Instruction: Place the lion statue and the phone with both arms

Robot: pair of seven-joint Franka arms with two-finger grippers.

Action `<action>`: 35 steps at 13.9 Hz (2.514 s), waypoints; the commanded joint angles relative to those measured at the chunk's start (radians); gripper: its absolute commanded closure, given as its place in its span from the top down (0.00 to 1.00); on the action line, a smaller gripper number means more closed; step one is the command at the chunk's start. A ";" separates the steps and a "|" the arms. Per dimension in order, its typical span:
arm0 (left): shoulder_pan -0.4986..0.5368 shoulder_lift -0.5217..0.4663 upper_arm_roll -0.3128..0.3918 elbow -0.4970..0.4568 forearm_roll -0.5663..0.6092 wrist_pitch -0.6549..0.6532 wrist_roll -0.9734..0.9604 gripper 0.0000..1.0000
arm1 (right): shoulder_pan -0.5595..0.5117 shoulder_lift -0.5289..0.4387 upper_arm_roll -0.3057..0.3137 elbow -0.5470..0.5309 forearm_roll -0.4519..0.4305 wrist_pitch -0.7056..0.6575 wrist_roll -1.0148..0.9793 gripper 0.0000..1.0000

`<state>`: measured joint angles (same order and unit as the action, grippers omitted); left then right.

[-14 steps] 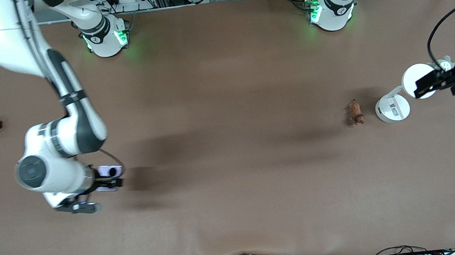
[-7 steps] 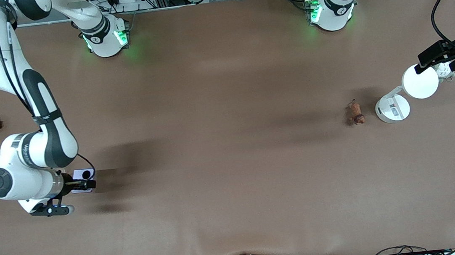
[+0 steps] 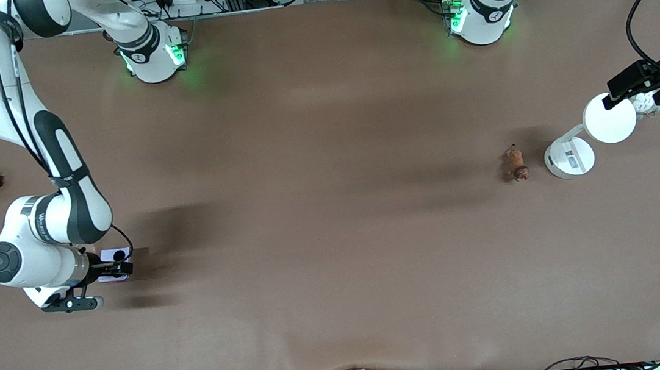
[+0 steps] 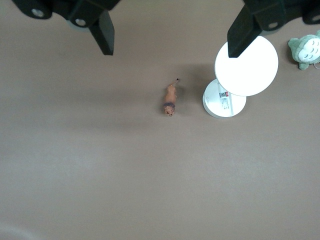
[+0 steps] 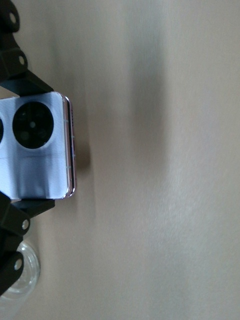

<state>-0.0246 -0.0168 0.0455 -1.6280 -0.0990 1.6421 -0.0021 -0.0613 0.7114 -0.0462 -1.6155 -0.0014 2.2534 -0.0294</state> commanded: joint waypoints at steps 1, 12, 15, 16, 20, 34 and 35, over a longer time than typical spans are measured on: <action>0.005 0.000 -0.007 0.007 0.015 0.005 0.008 1.00 | -0.034 0.011 0.019 -0.004 -0.012 0.014 0.000 0.06; -0.005 -0.005 -0.035 0.037 0.079 0.015 -0.001 1.00 | -0.034 0.036 0.019 -0.014 -0.011 0.021 0.060 0.33; 0.000 -0.005 -0.036 0.037 0.079 0.013 0.013 1.00 | -0.034 0.036 0.019 -0.027 -0.011 0.044 0.059 1.00; 0.003 -0.003 -0.035 0.039 0.079 0.013 0.016 1.00 | -0.032 0.036 0.019 -0.027 -0.012 0.043 0.054 1.00; 0.002 -0.002 -0.030 0.043 0.079 0.012 0.028 1.00 | -0.032 0.023 0.020 -0.015 -0.012 0.029 0.049 1.00; 0.002 0.001 -0.055 0.043 0.120 -0.045 0.048 1.00 | 0.003 -0.539 0.028 0.008 -0.006 -0.503 -0.015 1.00; 0.002 0.001 -0.055 0.043 0.119 -0.044 0.050 1.00 | 0.002 -0.590 0.028 0.008 -0.005 -0.564 -0.015 1.00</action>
<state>-0.0273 -0.0165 -0.0053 -1.5987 0.0036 1.6161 0.0371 -0.0628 0.2292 -0.0201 -1.5646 -0.0024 1.7617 -0.0344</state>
